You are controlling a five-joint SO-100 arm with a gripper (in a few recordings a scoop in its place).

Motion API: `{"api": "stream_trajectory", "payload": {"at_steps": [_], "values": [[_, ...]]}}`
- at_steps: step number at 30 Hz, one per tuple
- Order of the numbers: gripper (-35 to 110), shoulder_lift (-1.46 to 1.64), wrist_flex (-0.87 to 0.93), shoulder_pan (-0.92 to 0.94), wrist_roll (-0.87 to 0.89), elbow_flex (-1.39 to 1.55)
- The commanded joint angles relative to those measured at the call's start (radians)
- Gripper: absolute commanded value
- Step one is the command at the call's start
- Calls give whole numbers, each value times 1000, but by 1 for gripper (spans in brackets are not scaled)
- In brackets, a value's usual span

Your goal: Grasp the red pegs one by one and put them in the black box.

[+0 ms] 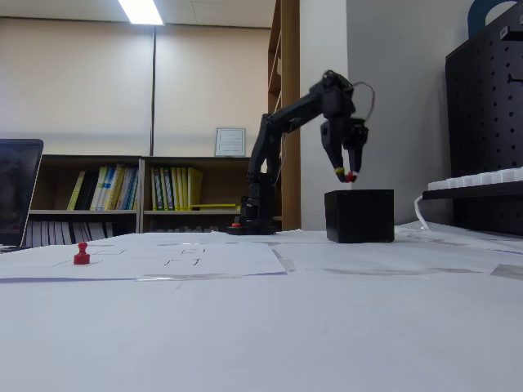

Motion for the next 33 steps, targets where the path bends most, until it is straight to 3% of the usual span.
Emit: {"api": "stream_trajectory", "payload": {"at_steps": [1, 12, 15, 18, 24, 29, 33], "values": [[4, 49, 0, -34, -23, 91], [20, -77, 49, -17, -81, 278], [19, -264, 49, 83, 9, 284], [19, -440, 6, 319, 242, 51], [19, -669, -660, 891, 664, -756], [19, -572, -1295, 1149, 772, -1088], [19, -301, -1798, 1244, 736, -1137]]}}
